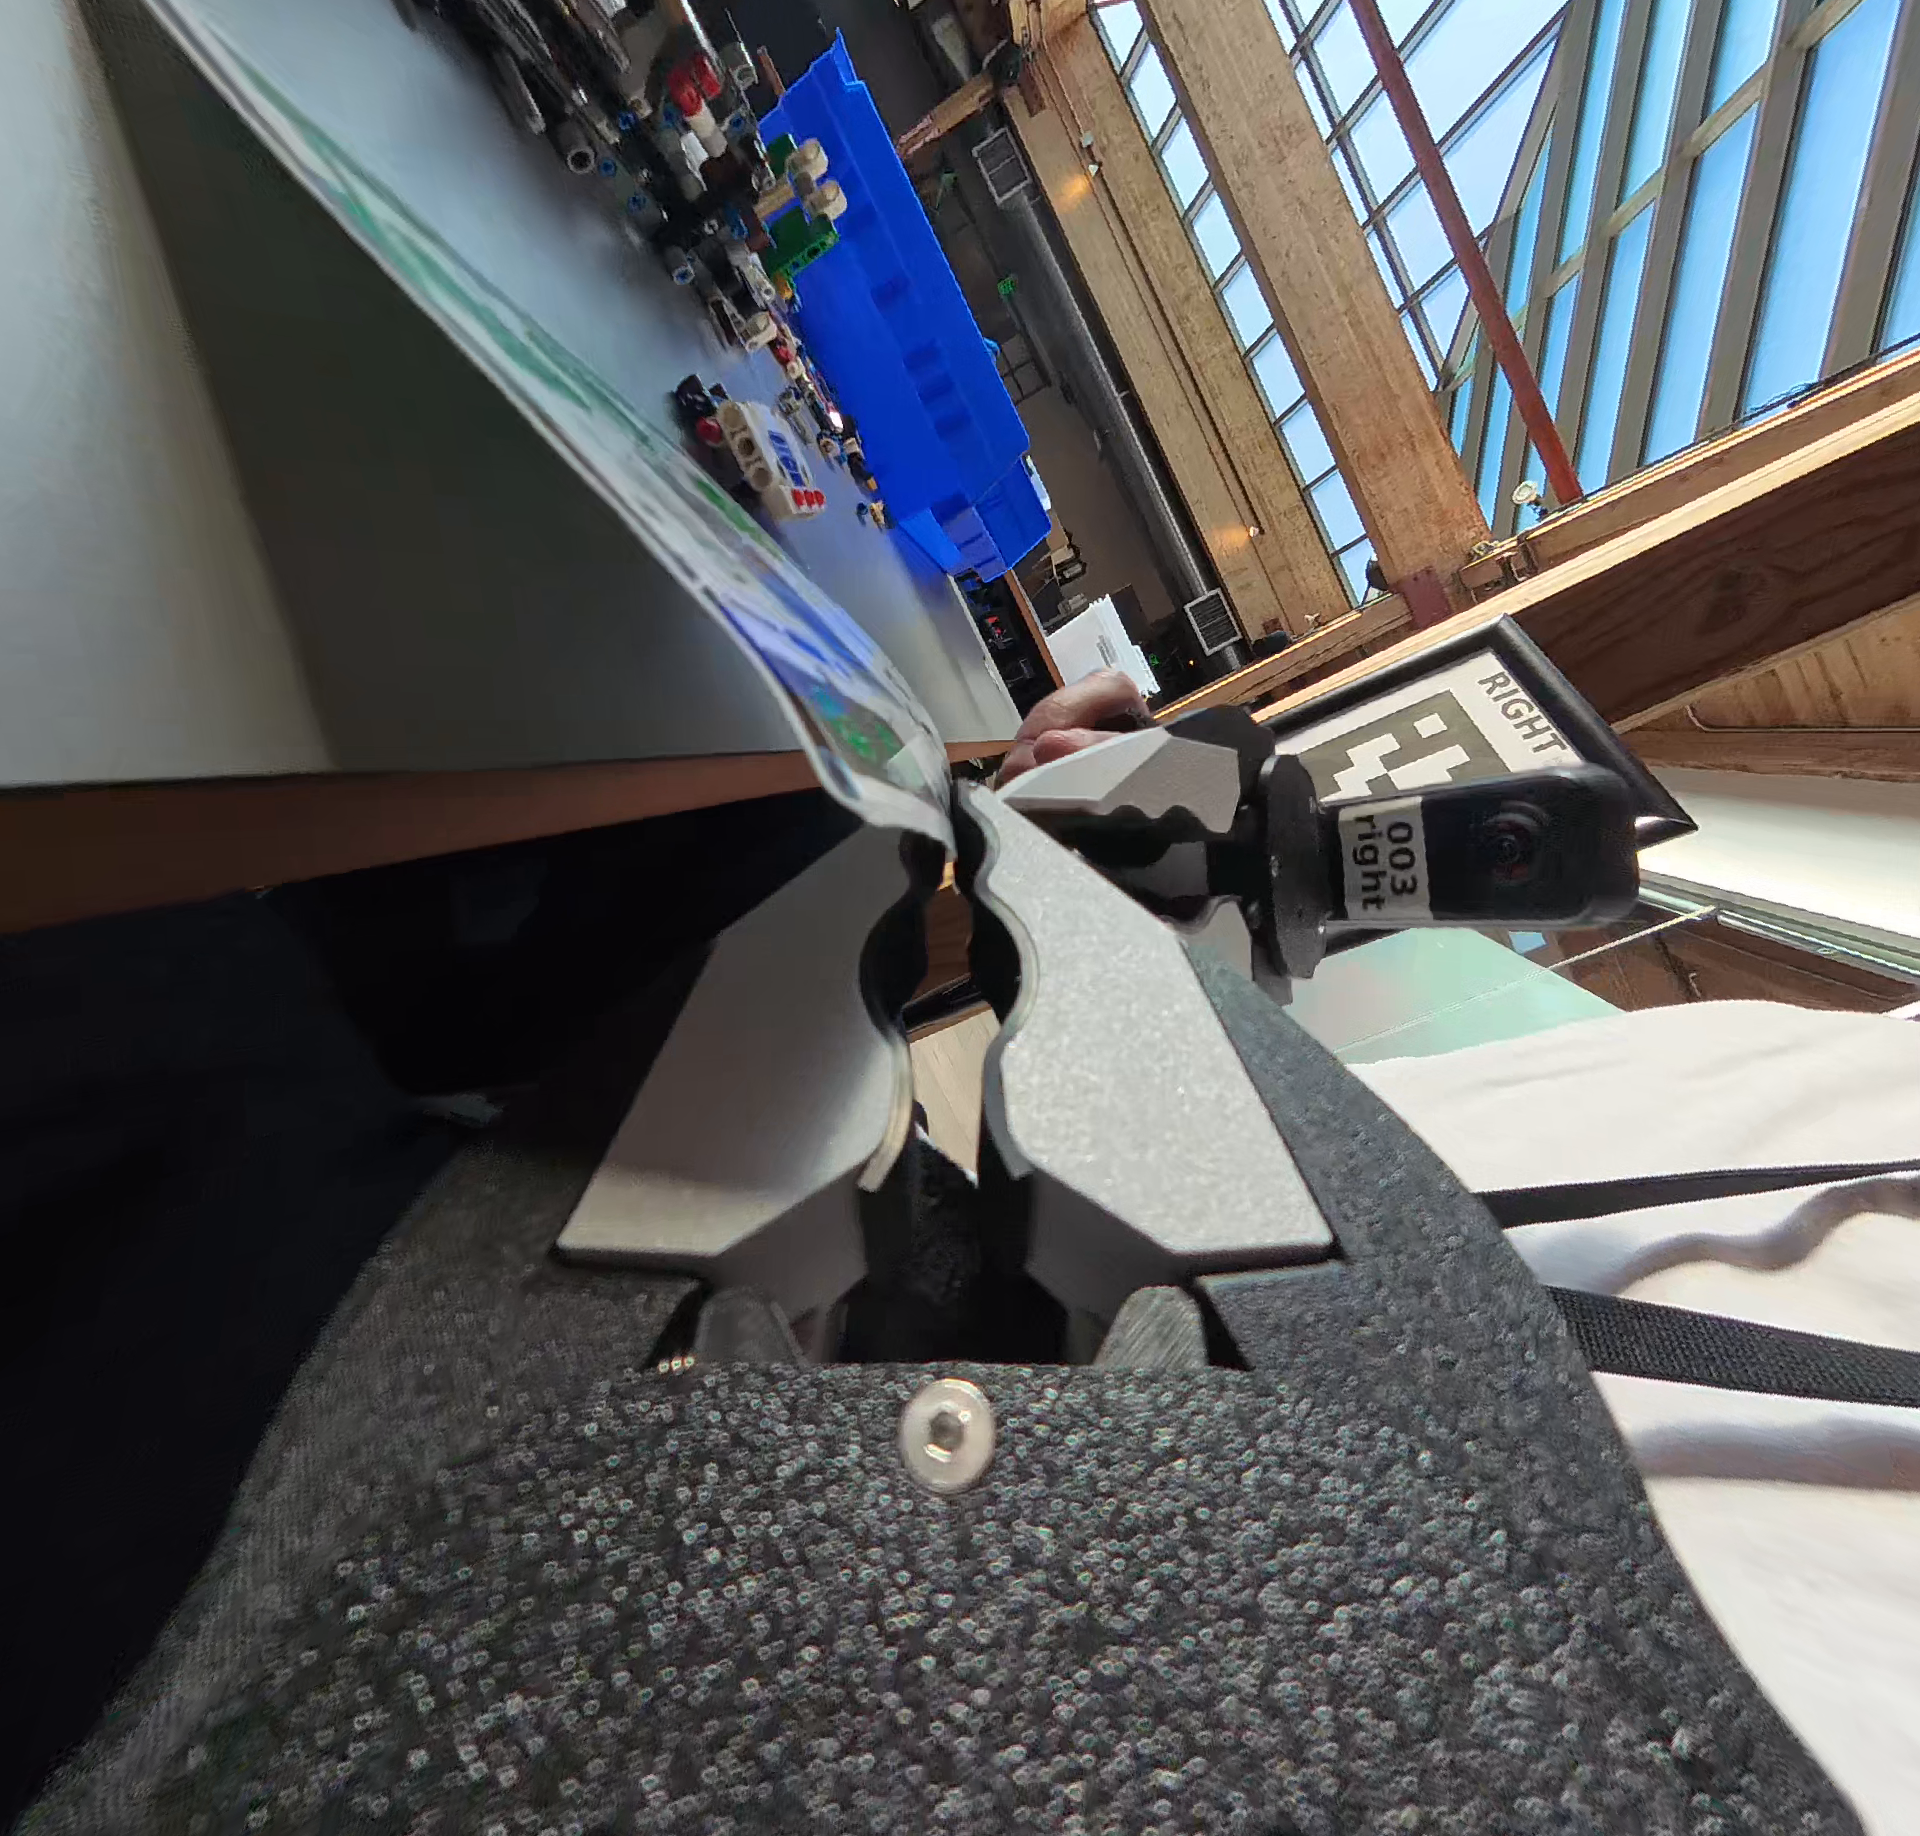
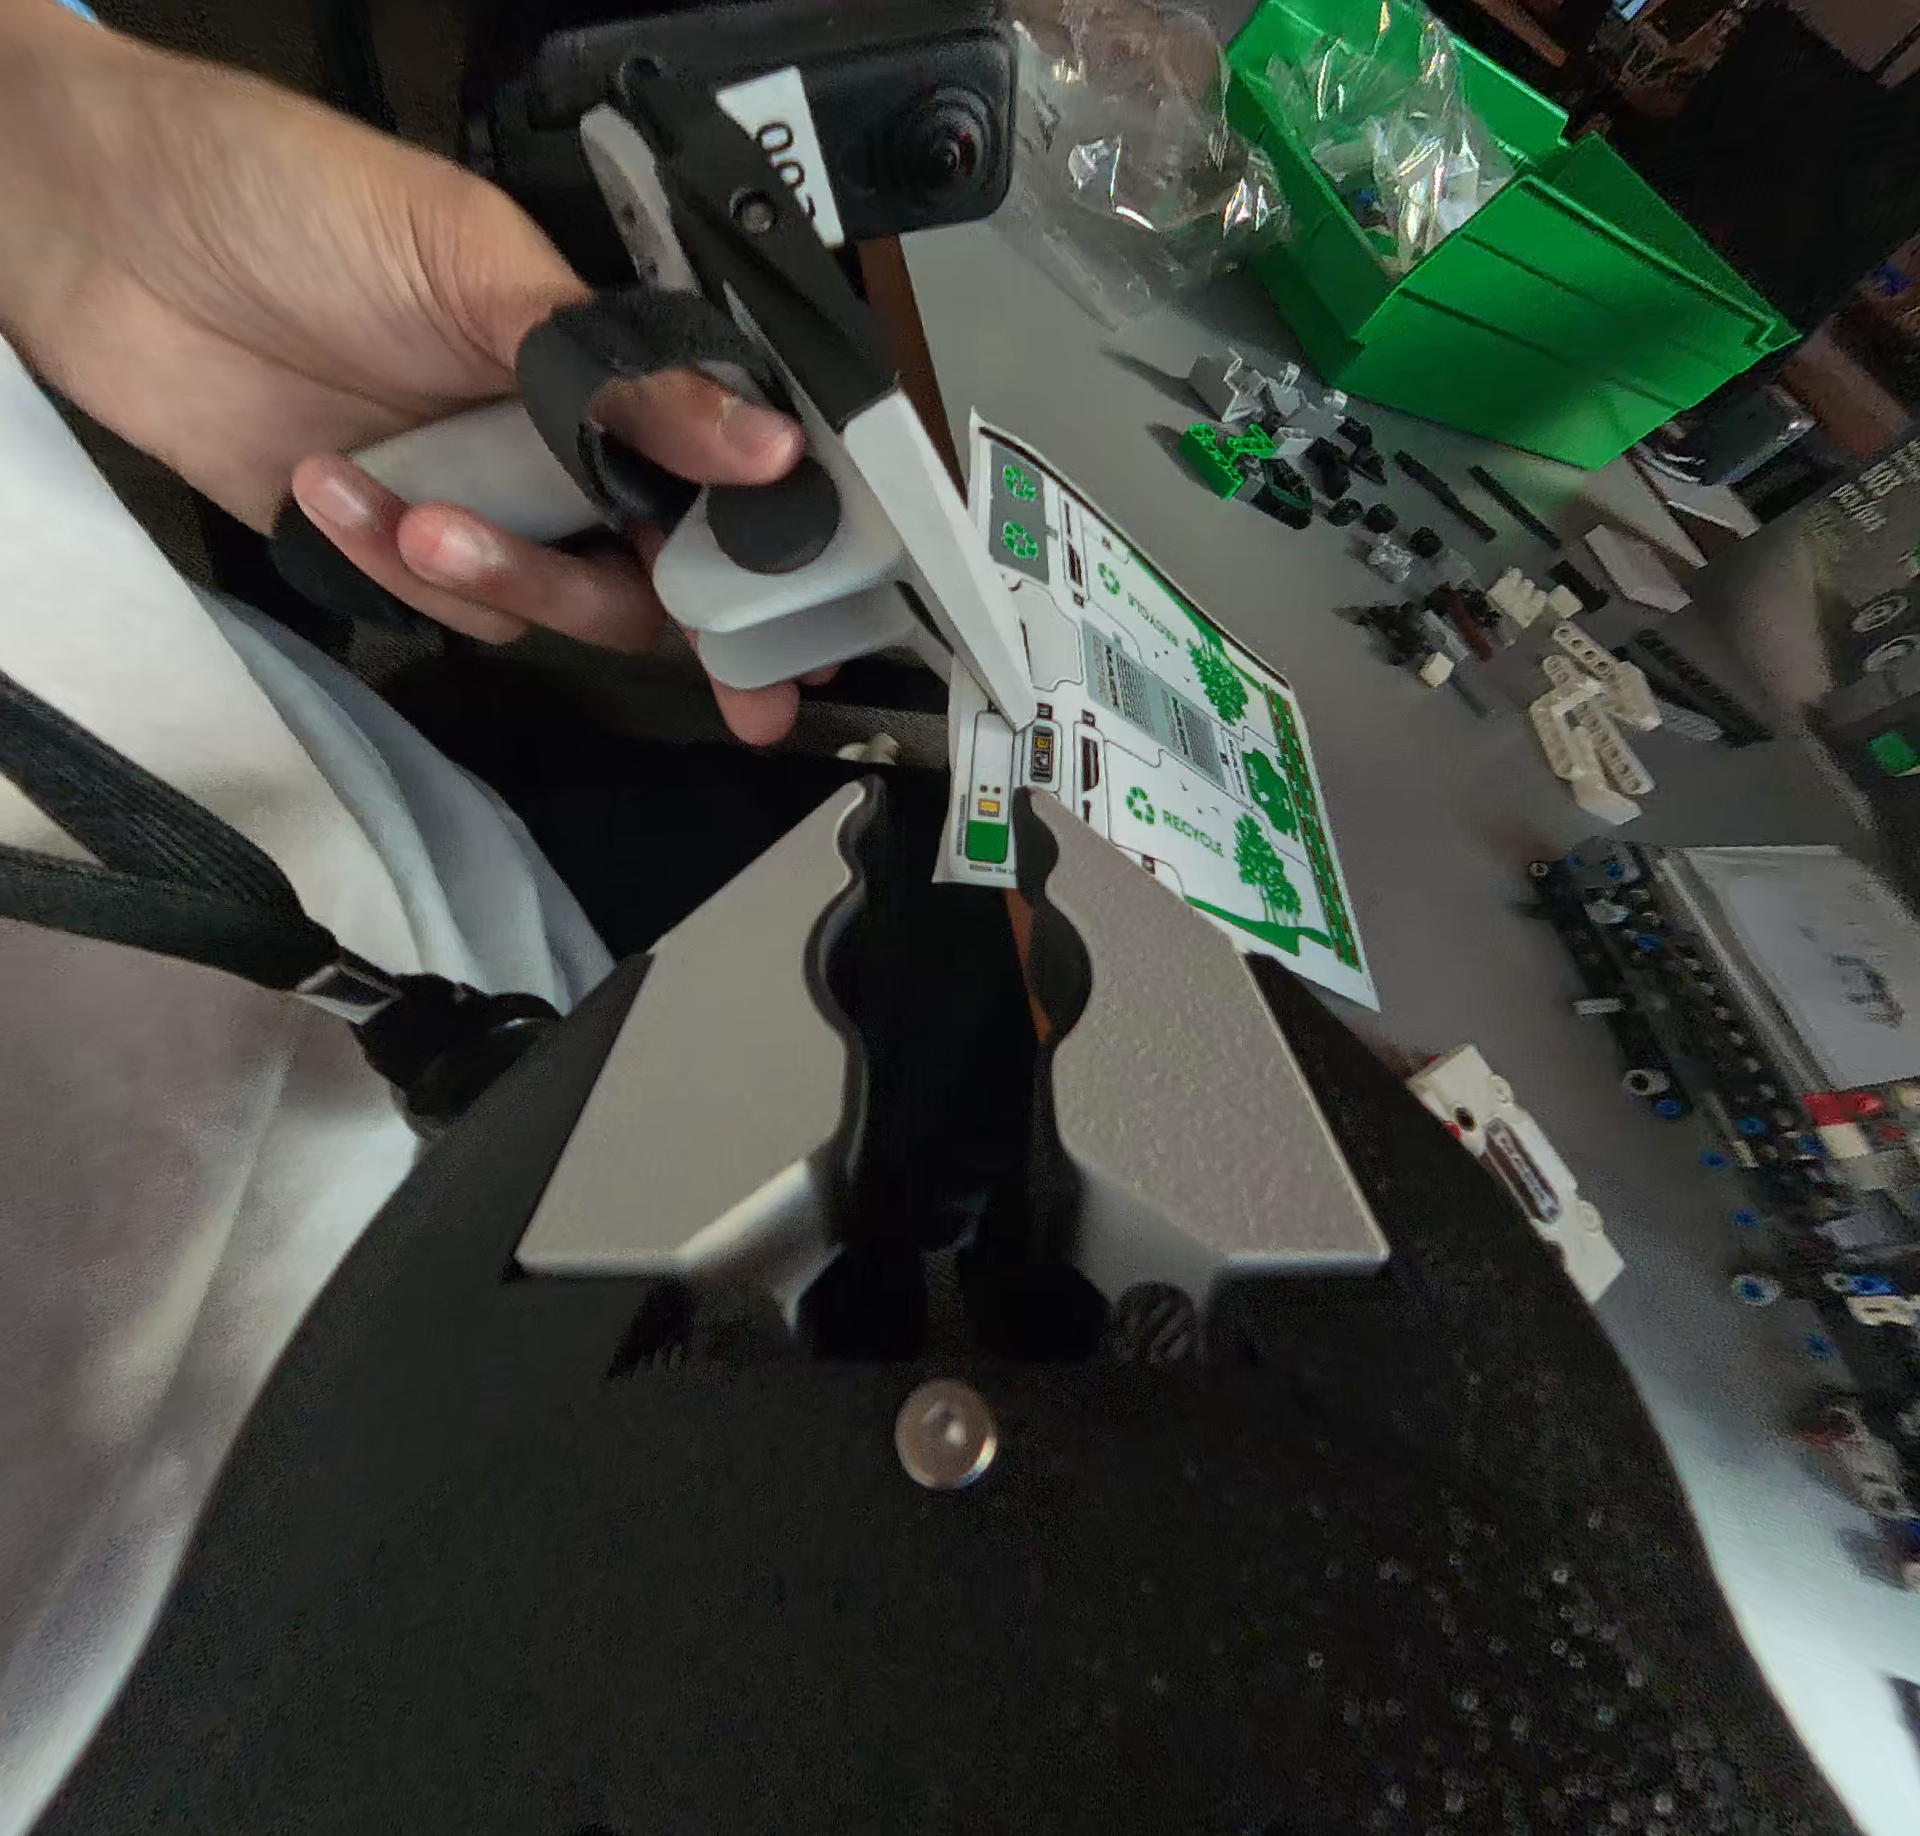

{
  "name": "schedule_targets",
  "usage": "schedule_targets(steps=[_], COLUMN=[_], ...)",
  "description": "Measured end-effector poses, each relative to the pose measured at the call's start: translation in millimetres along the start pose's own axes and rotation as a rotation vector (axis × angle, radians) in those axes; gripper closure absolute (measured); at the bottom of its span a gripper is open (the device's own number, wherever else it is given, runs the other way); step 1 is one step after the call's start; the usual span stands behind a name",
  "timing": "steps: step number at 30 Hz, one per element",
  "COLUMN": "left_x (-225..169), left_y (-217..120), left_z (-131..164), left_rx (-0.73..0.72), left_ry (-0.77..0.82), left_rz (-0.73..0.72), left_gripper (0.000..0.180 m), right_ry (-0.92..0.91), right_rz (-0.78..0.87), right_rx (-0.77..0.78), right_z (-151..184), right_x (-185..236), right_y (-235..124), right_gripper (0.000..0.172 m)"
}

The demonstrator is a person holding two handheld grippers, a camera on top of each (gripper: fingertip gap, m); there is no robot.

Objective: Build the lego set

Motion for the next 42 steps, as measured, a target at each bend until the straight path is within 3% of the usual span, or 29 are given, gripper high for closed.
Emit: schedule_targets(steps=[1,5,12,21,28,36,42], left_x=[-2.1,-13.9,-25.6,-34.3,-29.4,-29.9,-31.5], left_y=[0.2,4.0,12.8,20.4,21.0,23.2,23.9], left_z=[-0.7,-1.7,-2.8,-2.2,-2.7,-0.7,1.1], left_rx=[-0.002,0.008,0.026,0.049,0.056,0.077,0.085], left_ry=[0.02,0.077,0.08,0.086,0.13,0.177,0.204], left_rz=[0.008,0.072,0.168,0.262,0.236,0.222,0.234], left_gripper=[0.18,0.18,0.18,0.18,0.18,0.18,0.18], right_ry=[0.113,0.48,0.51,0.812,0.857,0.589,0.668], right_rz=[-0.023,-0.044,-0.064,-0.234,-0.248,-0.153,-0.205], right_rx=[-0.053,-0.154,-0.144,-0.264,-0.277,-0.192,-0.214], right_z=[-6.1,-14.3,-8.2,-5.4,-0.5,-7.5,-6.7], right_x=[-3.7,-29.1,-29.2,-35.5,-39.4,-35.9,-34.4], right_y=[-3.1,-9.6,-7.2,-16.4,-18.2,-17.4,-17.8], right_gripper=[0.148,0.151,0.159,0.162,0.16,0.161,0.164])
Point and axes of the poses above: each gripper's, where its closed fingertips meet, y out along the fingers, z out of its underside, x = y × z across the jaws, the point moved 5 cm from there along -y, back along the fingers, and after that the axes turned 10 degrees about -x, right-handed, at the moved point
